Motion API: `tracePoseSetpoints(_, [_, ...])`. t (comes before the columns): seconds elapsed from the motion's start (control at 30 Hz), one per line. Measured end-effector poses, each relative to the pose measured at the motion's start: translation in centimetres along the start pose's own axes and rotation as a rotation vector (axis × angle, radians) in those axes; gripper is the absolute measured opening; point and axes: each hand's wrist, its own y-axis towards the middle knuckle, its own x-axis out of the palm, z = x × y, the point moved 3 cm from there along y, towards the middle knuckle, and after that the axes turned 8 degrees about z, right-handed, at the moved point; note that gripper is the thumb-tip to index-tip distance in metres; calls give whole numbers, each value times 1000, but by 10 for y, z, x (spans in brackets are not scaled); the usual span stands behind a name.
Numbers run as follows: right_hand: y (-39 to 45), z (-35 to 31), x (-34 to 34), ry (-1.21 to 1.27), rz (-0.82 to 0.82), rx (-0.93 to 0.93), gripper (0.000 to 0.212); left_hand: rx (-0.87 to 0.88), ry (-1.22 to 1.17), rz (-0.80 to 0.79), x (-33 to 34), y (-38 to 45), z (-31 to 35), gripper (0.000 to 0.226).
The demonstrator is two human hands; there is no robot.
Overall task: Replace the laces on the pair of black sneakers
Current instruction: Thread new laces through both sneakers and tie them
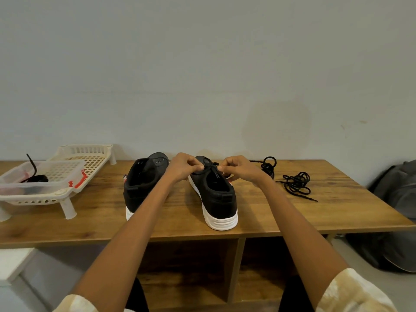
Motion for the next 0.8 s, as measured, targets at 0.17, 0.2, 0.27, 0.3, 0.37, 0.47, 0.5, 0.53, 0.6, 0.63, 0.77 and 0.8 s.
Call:
tracePoseSetpoints(0.17, [-7,-12,-4,-173,-95,112,46,-181,52,-55,3,-2,-6,45])
tracePoseSetpoints(0.2, [-8,-14,-2,-222,-136,146,55,-243,59,-83,6,-2,-6,56])
tracePoseSetpoints(0.27, [-8,-18,4,-316,-165,165,61,-316,60,-102,15,-2,-2,67])
tracePoseSetpoints(0.3, [-6,-20,6,-353,-149,152,59,-340,38,-88,19,-2,1,67])
tracePoseSetpoints(0.37, [-4,-23,9,-410,-82,104,47,-362,-25,-27,25,-2,8,64])
tracePoseSetpoints(0.47, [-2,-24,6,-460,43,77,28,-402,-197,33,33,1,12,59])
tracePoseSetpoints(0.5, [-2,-23,4,-477,75,75,24,-413,-237,42,35,2,13,57])
tracePoseSetpoints(0.53, [-1,-22,3,-489,103,72,23,-419,-260,44,38,3,14,56])
tracePoseSetpoints(0.6, [0,-19,-1,-509,157,67,24,-426,-322,47,44,5,17,56])
tracePoseSetpoints(0.63, [0,-16,-4,-526,189,60,26,-432,-390,45,46,4,19,55])
tracePoseSetpoints(0.77, [4,-7,-15,-542,203,72,33,-477,-537,3,49,0,23,55])
tracePoseSetpoints(0.8, [4,-6,-15,-512,173,93,34,-480,-497,-14,49,-1,23,57])
